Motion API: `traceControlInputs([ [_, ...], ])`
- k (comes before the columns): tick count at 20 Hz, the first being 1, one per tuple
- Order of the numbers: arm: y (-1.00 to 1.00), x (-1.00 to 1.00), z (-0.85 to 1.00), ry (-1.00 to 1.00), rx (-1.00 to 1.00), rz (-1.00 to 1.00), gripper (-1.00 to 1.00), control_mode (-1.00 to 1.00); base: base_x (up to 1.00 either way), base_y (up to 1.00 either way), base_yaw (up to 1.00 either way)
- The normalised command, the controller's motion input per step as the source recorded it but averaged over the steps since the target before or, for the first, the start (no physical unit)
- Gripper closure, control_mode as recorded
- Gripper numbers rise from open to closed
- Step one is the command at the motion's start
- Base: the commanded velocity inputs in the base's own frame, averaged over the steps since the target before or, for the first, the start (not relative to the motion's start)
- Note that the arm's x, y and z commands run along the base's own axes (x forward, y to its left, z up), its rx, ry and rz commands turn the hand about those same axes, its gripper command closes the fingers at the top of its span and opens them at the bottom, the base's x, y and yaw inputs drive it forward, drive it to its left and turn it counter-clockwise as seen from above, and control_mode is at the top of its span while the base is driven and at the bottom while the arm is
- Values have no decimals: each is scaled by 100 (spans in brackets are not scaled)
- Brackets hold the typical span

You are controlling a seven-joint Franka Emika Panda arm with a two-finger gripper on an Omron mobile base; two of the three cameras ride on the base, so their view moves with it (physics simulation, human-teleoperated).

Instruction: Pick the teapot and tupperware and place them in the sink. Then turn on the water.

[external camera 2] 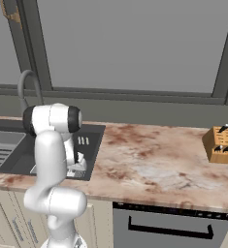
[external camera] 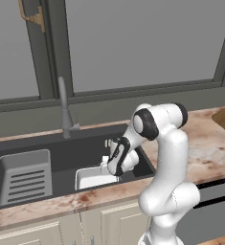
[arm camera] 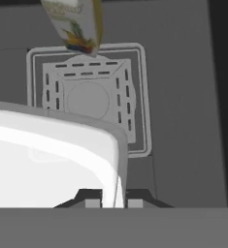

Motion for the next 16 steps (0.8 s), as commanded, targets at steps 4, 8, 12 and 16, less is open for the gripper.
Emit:
traceControlInputs([
  [4,-1,3,0,0,0,3,100,-100,0,0,0],
  [8,0,0,0,0,0,0,100,-100,0,0,0],
  [12,0,0,0,0,0,0,-100,-100,0,0,0],
  [16,0,0,0,0,0,0,-100,-100,0,0,0],
])
